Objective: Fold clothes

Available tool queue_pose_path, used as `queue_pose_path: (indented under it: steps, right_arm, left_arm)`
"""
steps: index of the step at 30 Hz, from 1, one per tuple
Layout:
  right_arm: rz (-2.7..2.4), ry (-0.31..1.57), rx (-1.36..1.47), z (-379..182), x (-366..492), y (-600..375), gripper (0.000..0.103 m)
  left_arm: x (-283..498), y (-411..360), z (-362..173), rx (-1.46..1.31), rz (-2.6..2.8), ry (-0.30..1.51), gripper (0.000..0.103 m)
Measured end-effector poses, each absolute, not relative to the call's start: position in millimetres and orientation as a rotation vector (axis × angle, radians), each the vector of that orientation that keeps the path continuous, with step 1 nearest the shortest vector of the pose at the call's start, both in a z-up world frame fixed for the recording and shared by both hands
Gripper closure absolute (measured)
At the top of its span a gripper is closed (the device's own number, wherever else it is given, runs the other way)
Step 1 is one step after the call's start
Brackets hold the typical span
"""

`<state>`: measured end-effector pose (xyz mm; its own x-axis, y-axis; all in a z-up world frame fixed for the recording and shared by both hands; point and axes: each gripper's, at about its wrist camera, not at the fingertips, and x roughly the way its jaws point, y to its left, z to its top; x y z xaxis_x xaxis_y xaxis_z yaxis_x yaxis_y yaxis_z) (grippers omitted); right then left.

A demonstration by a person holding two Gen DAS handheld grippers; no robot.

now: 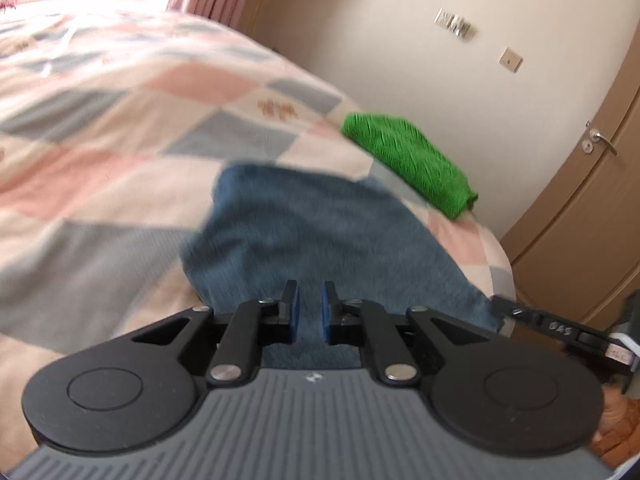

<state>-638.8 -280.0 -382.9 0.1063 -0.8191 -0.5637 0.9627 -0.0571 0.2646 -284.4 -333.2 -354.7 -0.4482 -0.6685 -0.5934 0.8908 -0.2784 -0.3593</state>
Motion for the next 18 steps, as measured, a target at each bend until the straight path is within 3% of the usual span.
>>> queue_pose_path:
  steps: [3,6,10,13,18]
  right_arm:
    - [-1.5,0.298,0.496,-359,-614,-269,0.051]
    - [-1.381,0.354,0.463,-364,-590,-273,0.065]
    - [-1.367,0.483,0.537,-414,-580,-297,0.08]
    - [-1.35,0.472,0.541,-428,-585,-304,0.081]
    - [-1.299,0.481,0.563,-393,-588,-316,0.077]
  left_arm:
    - [-275,-342,-351,0.405,-1.886,0.745,0.097]
    - [-271,-367,-363,0.416,-1.936,0.786,0.102]
    - [-280,-400,-390,0.488,-1.935,0.787,0.102]
    - [-284,-420,-410,0.529,-1.897,0.805,0.101]
    - [-290,-410,-376,0.523,-1.952,0.713,0.103]
